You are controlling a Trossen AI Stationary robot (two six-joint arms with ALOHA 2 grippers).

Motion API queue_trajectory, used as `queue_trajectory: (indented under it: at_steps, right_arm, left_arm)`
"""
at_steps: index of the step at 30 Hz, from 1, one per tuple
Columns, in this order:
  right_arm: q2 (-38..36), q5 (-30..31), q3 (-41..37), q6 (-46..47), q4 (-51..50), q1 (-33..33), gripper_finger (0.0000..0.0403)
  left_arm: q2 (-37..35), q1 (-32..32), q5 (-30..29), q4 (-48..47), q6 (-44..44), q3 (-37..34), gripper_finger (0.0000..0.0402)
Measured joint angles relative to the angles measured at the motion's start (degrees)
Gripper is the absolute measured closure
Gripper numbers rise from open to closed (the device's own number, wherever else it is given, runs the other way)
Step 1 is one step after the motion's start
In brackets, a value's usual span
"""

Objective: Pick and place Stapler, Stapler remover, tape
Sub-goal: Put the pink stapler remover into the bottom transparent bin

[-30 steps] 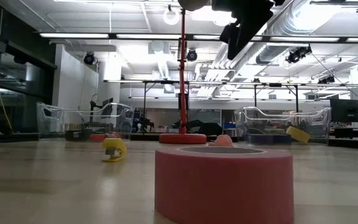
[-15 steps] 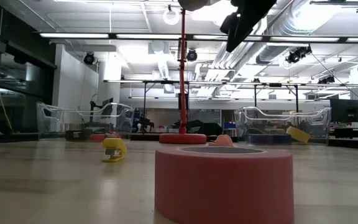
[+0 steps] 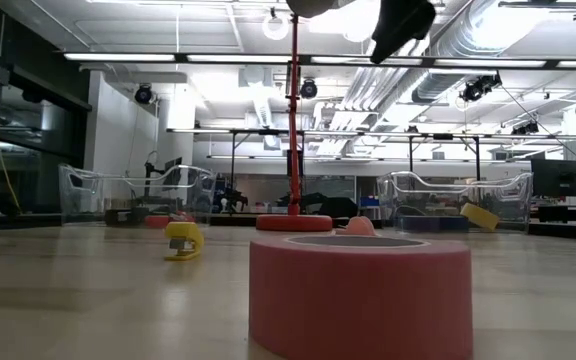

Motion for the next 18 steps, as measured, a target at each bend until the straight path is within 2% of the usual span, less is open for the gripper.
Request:
queue_trajectory:
  at_steps: [3,10,18]
  right_arm:
    - [0.0,1.2,-4.7,4.6,3.6,3.0,0.0181]
    - [0.1,1.4,-18.4,15.1,21.6,9.4,0.0181]
    - [0.1,9.7,-29.7,16.4,34.8,14.7,0.0181]
  left_arm:
    - [0.0,0.0,0.0,0.0,1.2,0.0,0.0161]
    - [0.0,0.0,0.0,0.2,2.7,0.0,0.0161]
    - [0.0,0.0,0.1,1.0,2.7,0.0,0.0161]
